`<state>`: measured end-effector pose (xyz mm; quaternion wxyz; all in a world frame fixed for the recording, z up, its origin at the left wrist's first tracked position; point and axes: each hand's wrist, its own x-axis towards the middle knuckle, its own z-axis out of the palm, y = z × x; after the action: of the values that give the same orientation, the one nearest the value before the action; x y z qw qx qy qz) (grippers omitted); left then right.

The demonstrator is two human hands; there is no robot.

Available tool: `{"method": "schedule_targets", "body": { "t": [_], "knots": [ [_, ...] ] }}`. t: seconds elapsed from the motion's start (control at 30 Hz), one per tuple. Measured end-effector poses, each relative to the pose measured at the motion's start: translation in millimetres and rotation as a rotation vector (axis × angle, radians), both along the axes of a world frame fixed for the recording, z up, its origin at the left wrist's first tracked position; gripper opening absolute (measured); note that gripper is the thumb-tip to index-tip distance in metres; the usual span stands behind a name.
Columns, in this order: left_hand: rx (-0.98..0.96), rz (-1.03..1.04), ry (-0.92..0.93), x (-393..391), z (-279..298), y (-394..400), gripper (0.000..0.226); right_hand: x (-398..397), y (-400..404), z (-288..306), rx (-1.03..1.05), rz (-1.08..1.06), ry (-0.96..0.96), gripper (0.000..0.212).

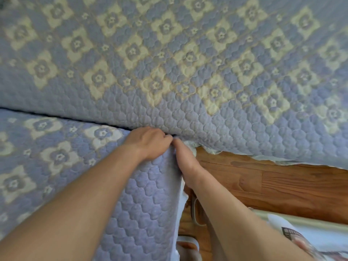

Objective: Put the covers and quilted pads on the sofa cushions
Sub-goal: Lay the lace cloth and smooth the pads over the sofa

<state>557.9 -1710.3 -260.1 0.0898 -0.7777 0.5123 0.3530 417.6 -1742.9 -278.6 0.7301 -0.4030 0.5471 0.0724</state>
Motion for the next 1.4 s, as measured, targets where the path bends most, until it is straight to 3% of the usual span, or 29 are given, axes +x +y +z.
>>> {"method": "schedule_targets", "body": {
  "t": [0.07, 0.17, 0.3, 0.4, 0.5, 0.57, 0.7, 0.8, 0.93, 1.1, 1.23, 1.33, 1.4],
  "knots": [
    [0.011, -0.023, 0.015, 3, 0, -5, 0.051, 6, -14, -6, -0.020, 0.110, -0.023, 0.048],
    [-0.012, -0.055, 0.010, 3, -4, -2, 0.047, 11, -29, -22, -0.042, 0.201, -0.060, 0.035],
    [-0.058, -0.086, 0.012, -1, 8, 3, 0.043, 8, -28, -27, -0.044, 0.174, -0.133, 0.033],
    [-0.172, -0.126, -0.020, -3, 18, 15, 0.042, -10, -11, -16, -0.242, 0.123, -0.036, 0.040],
    [-0.249, -0.130, -0.024, -3, 27, 29, 0.038, -12, -16, 1, -0.072, 0.168, -0.122, 0.036],
    [-0.250, -0.118, -0.022, -1, 31, 34, 0.036, 8, -30, 7, -0.003, 0.344, -0.144, 0.031],
    [-0.214, -0.100, -0.031, 0, 29, 31, 0.038, 38, -40, -3, -0.067, 0.429, -0.132, 0.026],
    [-0.177, -0.029, 0.079, 2, 32, 28, 0.025, 39, -42, -4, -0.077, 0.468, -0.170, 0.020],
    [-0.182, -0.013, 0.128, 11, 34, 33, 0.023, 45, -46, -5, -0.090, 0.636, -0.149, 0.027],
    [-0.177, -0.098, 0.026, 2, 3, 33, 0.022, 12, -38, -16, -0.031, 0.209, -0.124, 0.028],
    [-0.143, -0.099, -0.179, -9, -16, 22, 0.025, -52, 7, -10, -0.341, -0.053, 0.094, 0.028],
    [-0.297, 0.130, -0.290, -39, -11, 46, 0.041, -60, 54, -2, -0.230, -0.131, -0.029, 0.037],
    [-0.367, 0.353, -0.300, -63, 1, 89, 0.057, -43, 82, 0, -0.355, -0.101, -0.026, 0.057]
  ]
}}
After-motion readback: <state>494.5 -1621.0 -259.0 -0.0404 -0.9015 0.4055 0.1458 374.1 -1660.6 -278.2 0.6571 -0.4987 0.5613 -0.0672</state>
